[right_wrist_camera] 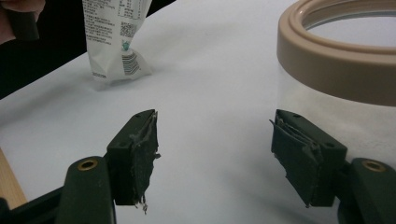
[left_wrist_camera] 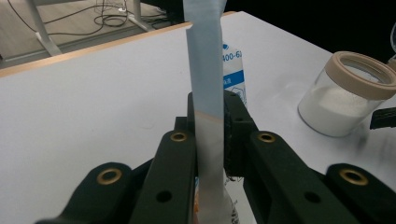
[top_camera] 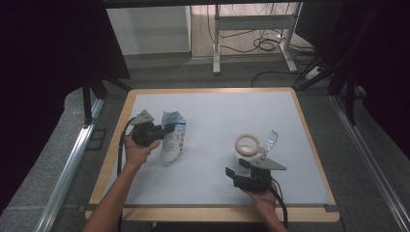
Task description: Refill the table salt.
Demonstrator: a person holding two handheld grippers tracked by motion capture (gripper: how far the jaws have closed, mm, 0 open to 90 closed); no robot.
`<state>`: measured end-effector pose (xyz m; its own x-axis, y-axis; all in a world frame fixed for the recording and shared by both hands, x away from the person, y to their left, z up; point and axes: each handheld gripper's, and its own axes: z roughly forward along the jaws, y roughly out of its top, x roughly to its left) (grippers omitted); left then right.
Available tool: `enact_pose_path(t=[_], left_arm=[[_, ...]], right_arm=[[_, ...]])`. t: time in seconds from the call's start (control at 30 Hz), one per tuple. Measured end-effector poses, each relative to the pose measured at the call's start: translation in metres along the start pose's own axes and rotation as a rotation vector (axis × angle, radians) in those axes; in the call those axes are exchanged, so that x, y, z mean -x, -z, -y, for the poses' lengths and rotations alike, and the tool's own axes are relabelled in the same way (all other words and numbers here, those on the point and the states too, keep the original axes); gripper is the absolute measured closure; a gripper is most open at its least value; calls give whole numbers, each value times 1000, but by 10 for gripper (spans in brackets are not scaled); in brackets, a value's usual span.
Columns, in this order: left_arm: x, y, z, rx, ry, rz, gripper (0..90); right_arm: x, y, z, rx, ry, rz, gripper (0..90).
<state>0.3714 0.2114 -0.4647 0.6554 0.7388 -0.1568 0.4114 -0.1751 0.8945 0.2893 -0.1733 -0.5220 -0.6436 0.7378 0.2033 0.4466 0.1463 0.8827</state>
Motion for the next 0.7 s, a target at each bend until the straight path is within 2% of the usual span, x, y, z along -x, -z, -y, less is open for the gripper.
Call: enact_pose_path(t=[0.3,0.47,0.7], left_arm=[[-2,9,6,8,-1,11,792],[-3,10,11,7,-1,26,703],[-3,11,17,15,-3,19,585]], right_arm=[[-4,0,1,-2,14,-11,320],[-3,6,4,12,28,-19,324],[2,17,9,43,42,-9,324]])
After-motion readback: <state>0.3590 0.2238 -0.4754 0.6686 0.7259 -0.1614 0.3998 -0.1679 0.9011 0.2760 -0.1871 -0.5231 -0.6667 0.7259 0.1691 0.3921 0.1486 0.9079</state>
